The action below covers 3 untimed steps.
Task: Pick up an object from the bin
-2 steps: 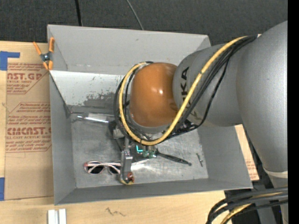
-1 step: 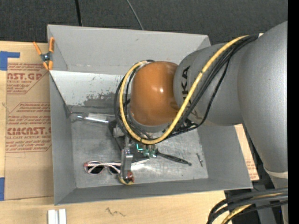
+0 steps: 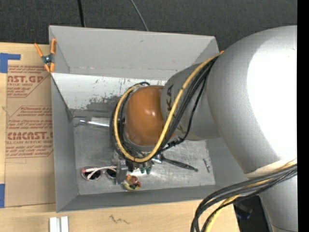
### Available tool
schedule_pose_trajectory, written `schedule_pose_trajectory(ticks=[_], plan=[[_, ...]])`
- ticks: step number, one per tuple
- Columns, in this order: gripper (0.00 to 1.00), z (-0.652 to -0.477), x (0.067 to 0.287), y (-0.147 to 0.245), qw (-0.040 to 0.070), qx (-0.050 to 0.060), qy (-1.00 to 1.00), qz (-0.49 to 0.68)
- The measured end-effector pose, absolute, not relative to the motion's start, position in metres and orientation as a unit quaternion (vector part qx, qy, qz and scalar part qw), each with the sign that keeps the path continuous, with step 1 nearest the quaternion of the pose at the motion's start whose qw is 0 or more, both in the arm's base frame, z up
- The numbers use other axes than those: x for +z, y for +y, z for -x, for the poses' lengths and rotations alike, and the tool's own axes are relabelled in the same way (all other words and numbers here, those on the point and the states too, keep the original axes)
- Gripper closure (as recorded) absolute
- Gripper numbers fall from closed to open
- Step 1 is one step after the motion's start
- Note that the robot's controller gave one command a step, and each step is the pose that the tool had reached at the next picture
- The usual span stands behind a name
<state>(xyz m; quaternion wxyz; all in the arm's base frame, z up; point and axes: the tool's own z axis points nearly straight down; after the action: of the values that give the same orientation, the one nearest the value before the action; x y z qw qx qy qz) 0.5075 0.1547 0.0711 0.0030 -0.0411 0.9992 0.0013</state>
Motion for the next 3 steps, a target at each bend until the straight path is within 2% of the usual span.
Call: schedule_pose_trajectory(ticks=[1,2,3], plan=[[1.00,-0.507,0.071,0.155,0.003,0.001,0.999,0.041],[1.00,-0.504,0.110,0.153,-0.004,-0.001,0.999,0.041],[1.00,-0.505,0.157,0.153,0.002,0.001,0.999,0.040]])
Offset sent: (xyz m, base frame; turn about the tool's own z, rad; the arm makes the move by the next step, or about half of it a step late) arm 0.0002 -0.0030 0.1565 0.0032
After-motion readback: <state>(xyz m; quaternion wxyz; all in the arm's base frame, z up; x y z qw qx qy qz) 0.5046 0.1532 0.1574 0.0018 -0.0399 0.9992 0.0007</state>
